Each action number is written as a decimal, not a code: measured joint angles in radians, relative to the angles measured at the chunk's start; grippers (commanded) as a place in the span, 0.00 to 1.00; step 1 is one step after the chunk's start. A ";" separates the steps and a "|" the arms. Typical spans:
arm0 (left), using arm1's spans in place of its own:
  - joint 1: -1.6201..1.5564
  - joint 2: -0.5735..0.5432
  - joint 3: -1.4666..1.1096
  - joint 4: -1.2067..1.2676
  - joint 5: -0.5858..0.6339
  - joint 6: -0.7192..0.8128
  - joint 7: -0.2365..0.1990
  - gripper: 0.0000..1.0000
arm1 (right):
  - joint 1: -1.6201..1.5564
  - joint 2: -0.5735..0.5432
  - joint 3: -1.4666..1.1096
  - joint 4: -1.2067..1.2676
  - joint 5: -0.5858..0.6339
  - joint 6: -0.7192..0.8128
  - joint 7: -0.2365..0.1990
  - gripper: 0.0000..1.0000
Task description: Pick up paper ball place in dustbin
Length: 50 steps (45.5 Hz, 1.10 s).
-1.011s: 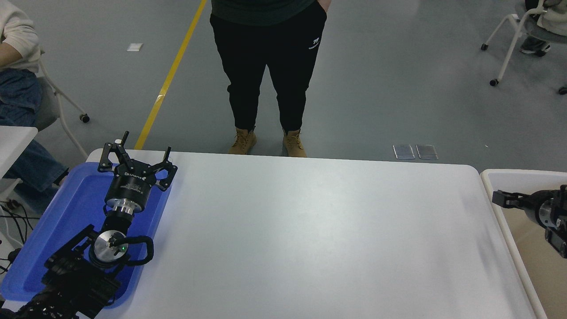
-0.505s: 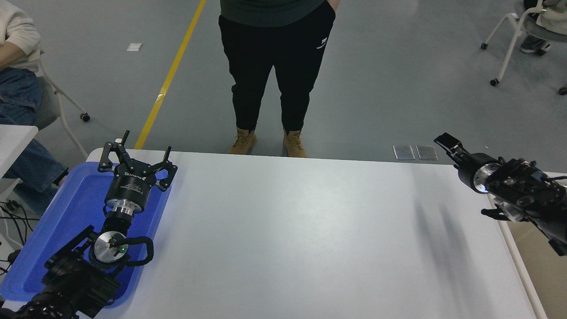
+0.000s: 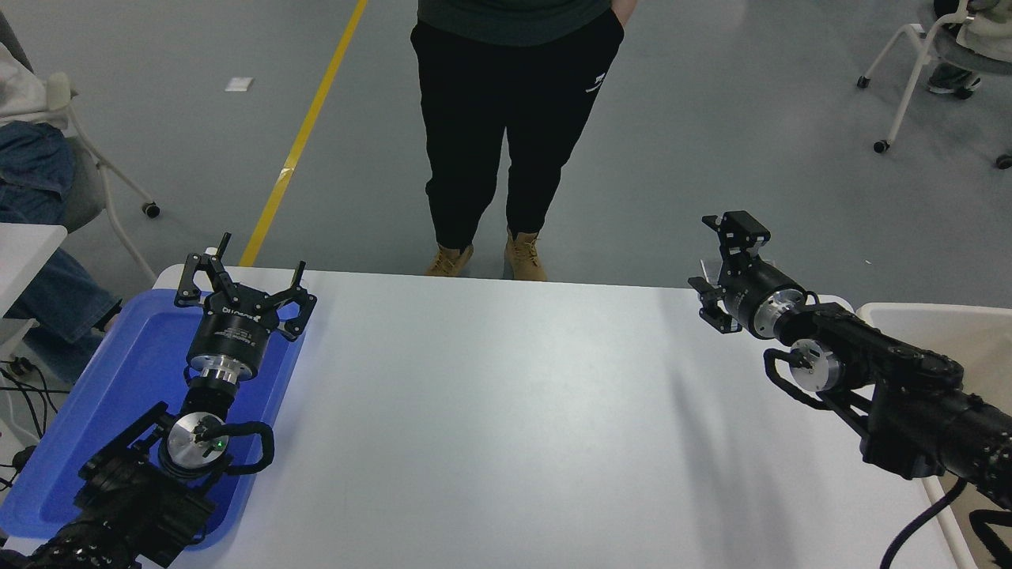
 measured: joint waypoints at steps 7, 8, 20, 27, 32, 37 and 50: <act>0.000 0.000 0.000 0.000 0.000 0.000 0.000 1.00 | -0.047 0.010 0.031 0.004 0.081 0.084 0.004 1.00; 0.000 0.000 0.000 0.000 0.000 0.000 0.000 1.00 | -0.052 0.011 0.036 0.004 0.087 0.092 0.005 1.00; 0.000 0.000 0.000 0.000 0.000 0.000 0.000 1.00 | -0.120 0.020 0.115 0.002 0.133 0.182 0.009 1.00; 0.000 0.000 0.000 0.000 0.001 0.000 0.001 1.00 | -0.154 0.022 0.136 -0.006 0.143 0.229 0.011 1.00; 0.000 0.000 0.001 0.000 0.001 -0.001 0.002 1.00 | -0.173 0.023 0.147 -0.009 0.146 0.253 0.014 1.00; 0.000 0.001 0.001 0.000 0.001 -0.001 0.001 1.00 | -0.190 0.024 0.161 -0.011 0.148 0.274 0.020 1.00; 0.000 0.001 0.001 0.000 0.001 -0.002 0.001 1.00 | -0.229 0.026 0.211 -0.015 0.151 0.307 0.030 1.00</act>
